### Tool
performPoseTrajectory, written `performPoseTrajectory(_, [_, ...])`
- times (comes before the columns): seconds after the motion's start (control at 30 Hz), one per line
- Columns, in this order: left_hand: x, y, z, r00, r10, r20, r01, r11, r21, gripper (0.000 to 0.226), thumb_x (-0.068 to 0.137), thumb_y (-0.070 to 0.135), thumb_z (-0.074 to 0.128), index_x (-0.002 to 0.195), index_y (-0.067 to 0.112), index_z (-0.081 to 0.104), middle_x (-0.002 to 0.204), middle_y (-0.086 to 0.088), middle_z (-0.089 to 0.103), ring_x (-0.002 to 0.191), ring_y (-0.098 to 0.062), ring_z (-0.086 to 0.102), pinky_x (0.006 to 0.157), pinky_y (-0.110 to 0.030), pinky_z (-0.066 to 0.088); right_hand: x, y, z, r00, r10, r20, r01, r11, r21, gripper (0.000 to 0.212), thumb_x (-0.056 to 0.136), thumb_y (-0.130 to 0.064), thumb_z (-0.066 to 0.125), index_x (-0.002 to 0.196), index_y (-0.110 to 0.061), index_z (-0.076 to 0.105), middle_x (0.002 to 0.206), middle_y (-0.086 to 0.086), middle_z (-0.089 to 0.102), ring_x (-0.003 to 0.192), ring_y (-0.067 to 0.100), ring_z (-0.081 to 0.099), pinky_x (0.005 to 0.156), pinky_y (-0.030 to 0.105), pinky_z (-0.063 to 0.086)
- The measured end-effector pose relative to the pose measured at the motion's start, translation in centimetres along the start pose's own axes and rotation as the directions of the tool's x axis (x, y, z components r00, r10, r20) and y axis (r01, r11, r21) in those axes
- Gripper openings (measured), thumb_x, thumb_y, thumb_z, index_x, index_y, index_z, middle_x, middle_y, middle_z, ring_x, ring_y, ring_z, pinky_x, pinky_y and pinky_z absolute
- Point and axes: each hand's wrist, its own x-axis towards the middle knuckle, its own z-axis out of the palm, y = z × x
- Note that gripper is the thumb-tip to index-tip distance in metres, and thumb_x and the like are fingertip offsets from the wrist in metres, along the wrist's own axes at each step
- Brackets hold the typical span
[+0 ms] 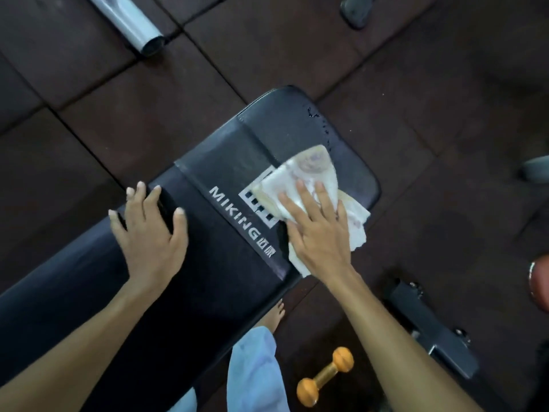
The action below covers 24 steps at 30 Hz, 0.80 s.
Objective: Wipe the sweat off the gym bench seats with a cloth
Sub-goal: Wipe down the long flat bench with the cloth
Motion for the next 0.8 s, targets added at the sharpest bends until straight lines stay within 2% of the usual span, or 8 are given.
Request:
performPoseTrajectory(0.07, [1.4, 3.4, 0.7, 0.999, 0.016, -0.037, -0.017, 0.999, -0.043, 0.058, 0.091, 0.04, 0.037, 0.14, 0.009, 0.039, 0.156, -0.011, 0.025, 0.148, -0.022, 0.009, 0.119, -0.052, -0.001, 0.8, 2.9, -0.4, 0.99, 0.125, 0.061, -0.126, 0.992, 0.015, 0.049, 0.1, -0.038, 0.038, 0.149, -0.041, 0.032, 0.162, -0.007, 0.023, 0.149, 0.023, 0.017, 0.114, 0.05, 0.015])
performPoseTrajectory(0.17, [3.7, 7.0, 2.8, 0.985, 0.171, 0.007, -0.171, 0.981, 0.087, 0.061, 0.094, 0.042, 0.031, 0.147, 0.013, 0.027, 0.159, -0.01, 0.016, 0.149, -0.021, 0.005, 0.119, -0.052, -0.001, 2.7, 5.4, -1.2, 0.939, 0.334, 0.086, -0.338, 0.941, 0.031, 0.05, 0.101, -0.041, 0.032, 0.151, -0.041, 0.026, 0.163, -0.006, 0.017, 0.15, 0.025, 0.011, 0.114, 0.057, 0.017])
performPoseTrajectory(0.23, [4.3, 7.3, 3.9, 0.988, 0.147, 0.045, -0.153, 0.972, 0.178, 0.064, 0.094, 0.043, 0.029, 0.15, 0.014, 0.022, 0.16, -0.011, 0.014, 0.149, -0.022, 0.005, 0.119, -0.053, 0.003, 3.8, 5.8, -1.5, 0.924, 0.374, 0.082, -0.379, 0.923, 0.056, 0.051, 0.1, -0.04, 0.03, 0.151, -0.041, 0.026, 0.163, -0.005, 0.017, 0.15, 0.027, 0.011, 0.113, 0.059, 0.019])
performPoseTrajectory(0.4, [4.5, 7.1, 4.3, 0.99, 0.144, 0.012, -0.143, 0.965, 0.222, 0.063, 0.094, 0.041, 0.033, 0.149, 0.012, 0.027, 0.158, -0.013, 0.02, 0.148, -0.025, 0.012, 0.118, -0.054, 0.007, 10.2, 3.2, -1.1, 0.861, 0.507, 0.034, -0.508, 0.859, 0.068, 0.052, 0.1, -0.039, 0.027, 0.151, -0.035, 0.031, 0.161, 0.001, 0.024, 0.148, 0.031, 0.018, 0.109, 0.062, 0.023])
performPoseTrajectory(0.5, [4.7, 7.0, 4.4, 0.988, 0.154, 0.003, -0.151, 0.964, 0.22, 0.063, 0.092, 0.04, 0.035, 0.148, 0.011, 0.03, 0.157, -0.014, 0.023, 0.147, -0.025, 0.014, 0.118, -0.054, 0.008, 17.0, -2.2, -0.4, 0.906, 0.422, -0.024, -0.417, 0.902, 0.11, 0.055, 0.099, -0.038, 0.026, 0.151, -0.024, 0.036, 0.16, 0.01, 0.027, 0.148, 0.036, 0.019, 0.109, 0.063, 0.019])
performPoseTrajectory(0.6, [4.9, 6.8, 4.4, 0.986, 0.164, 0.005, -0.161, 0.962, 0.219, 0.063, 0.091, 0.039, 0.035, 0.147, 0.01, 0.031, 0.156, -0.015, 0.024, 0.147, -0.027, 0.016, 0.117, -0.054, 0.009, 21.6, -6.5, 0.0, 0.954, 0.299, -0.011, -0.297, 0.951, 0.088, 0.05, 0.098, -0.033, 0.035, 0.148, -0.026, 0.04, 0.16, 0.006, 0.028, 0.149, 0.032, 0.015, 0.11, 0.063, 0.016])
performPoseTrajectory(0.7, [4.9, 6.8, 4.6, 0.983, 0.184, 0.003, -0.18, 0.954, 0.239, 0.064, 0.091, 0.039, 0.035, 0.147, 0.009, 0.032, 0.156, -0.017, 0.025, 0.146, -0.029, 0.018, 0.116, -0.056, 0.012, 22.8, -6.8, 0.2, 0.973, 0.227, 0.039, -0.229, 0.972, 0.05, 0.047, 0.098, -0.031, 0.037, 0.144, -0.028, 0.044, 0.158, 0.003, 0.033, 0.149, 0.03, 0.016, 0.109, 0.062, 0.017])
performPoseTrajectory(0.8, [4.6, 6.7, 4.6, 0.981, 0.193, -0.02, -0.183, 0.955, 0.233, 0.064, 0.089, 0.037, 0.038, 0.145, 0.008, 0.034, 0.154, -0.018, 0.027, 0.146, -0.029, 0.02, 0.116, -0.056, 0.013, 20.7, -4.6, -0.1, 0.996, 0.083, 0.023, -0.084, 0.995, 0.054, 0.047, 0.098, -0.031, 0.035, 0.144, -0.029, 0.044, 0.156, 0.001, 0.036, 0.148, 0.028, 0.023, 0.106, 0.06, 0.024])
